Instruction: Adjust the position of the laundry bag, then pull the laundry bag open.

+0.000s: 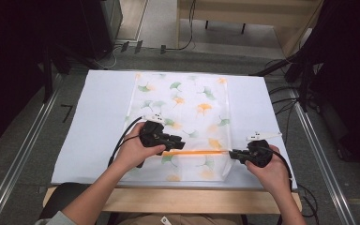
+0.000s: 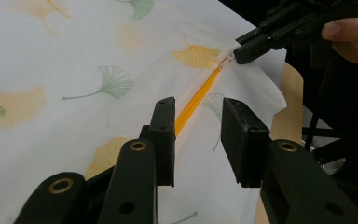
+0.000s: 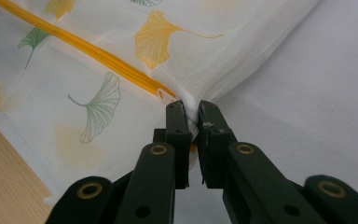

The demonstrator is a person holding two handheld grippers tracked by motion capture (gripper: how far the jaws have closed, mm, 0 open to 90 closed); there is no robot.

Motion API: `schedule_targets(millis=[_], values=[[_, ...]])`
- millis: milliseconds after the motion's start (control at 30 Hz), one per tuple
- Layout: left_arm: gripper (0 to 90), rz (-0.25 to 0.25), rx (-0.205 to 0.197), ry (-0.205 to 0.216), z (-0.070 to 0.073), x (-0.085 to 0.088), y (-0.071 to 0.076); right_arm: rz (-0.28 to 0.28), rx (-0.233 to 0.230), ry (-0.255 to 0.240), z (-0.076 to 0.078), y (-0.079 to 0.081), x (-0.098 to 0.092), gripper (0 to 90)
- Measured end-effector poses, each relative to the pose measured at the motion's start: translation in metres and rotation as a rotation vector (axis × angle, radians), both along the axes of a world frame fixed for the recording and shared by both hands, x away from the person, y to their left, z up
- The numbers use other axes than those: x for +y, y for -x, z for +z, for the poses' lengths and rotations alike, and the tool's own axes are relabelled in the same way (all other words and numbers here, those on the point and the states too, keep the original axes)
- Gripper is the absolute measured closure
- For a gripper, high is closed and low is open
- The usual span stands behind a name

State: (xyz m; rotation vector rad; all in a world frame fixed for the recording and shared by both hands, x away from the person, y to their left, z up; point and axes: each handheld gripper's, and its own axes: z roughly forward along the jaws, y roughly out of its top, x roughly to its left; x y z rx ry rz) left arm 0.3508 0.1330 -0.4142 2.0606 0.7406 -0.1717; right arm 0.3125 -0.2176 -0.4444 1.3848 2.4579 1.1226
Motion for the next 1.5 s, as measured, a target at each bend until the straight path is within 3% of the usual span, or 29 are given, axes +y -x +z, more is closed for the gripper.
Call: schedule_targets(millis=[400,633,900,1300,1500], values=[[70.6,-0.042,0.013,-0.002,-0.009,-0.020,0.005,0.006,-0.001,-0.002,0.001,0.000,0.001,85.4],[71.6,-0.076,-0.008,-0.007,-0.015,-0.036,0.009,0.007,-0.001,-0.003,0.002,0.000,0.001,85.3],[73.4,-0.121,-0.007,-0.040,-0.024,-0.056,0.013,0.013,-0.006,-0.002,0.002,0.000,0.002,85.3],[74.6,-0.132,0.008,-0.021,-0.031,-0.079,0.009,0.024,-0.011,-0.011,0.003,-0.001,0.002,85.5],[74.8,-0.146,-0.001,-0.041,-0.033,-0.088,0.008,0.028,-0.013,-0.013,0.003,-0.001,0.002,85.5]])
